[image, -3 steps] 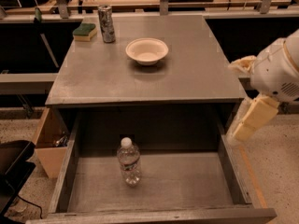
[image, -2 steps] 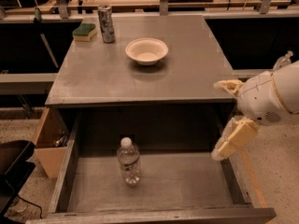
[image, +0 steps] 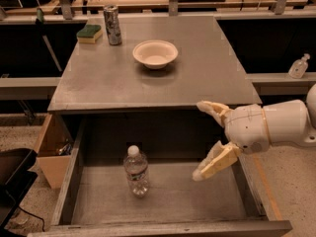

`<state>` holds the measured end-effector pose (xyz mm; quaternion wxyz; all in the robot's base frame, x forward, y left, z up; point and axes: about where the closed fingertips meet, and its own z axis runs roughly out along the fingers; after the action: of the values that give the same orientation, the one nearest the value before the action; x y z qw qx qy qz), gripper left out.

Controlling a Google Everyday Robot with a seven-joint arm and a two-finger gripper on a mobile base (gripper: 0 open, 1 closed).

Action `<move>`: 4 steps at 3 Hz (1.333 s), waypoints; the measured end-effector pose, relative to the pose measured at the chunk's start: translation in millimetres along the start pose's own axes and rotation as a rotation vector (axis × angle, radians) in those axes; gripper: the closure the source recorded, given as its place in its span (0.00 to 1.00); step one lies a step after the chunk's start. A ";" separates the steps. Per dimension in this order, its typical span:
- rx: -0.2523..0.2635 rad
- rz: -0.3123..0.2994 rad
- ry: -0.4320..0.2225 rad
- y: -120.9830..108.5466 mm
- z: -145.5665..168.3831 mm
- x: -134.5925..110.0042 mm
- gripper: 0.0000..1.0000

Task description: Pick water bottle from top drawer and place on counter

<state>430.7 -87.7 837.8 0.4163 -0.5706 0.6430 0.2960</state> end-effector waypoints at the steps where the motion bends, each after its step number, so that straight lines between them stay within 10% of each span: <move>1: -0.007 0.001 -0.019 1.0 3.3 -5.6 0.00; 4: -0.066 0.055 -0.142 8.1 93.1 45.2 0.00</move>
Offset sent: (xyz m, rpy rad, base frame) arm -0.0021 0.0192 -0.0184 0.0552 0.0290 0.0184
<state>441.0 -28.6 753.0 0.4336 -0.5438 0.6170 0.3681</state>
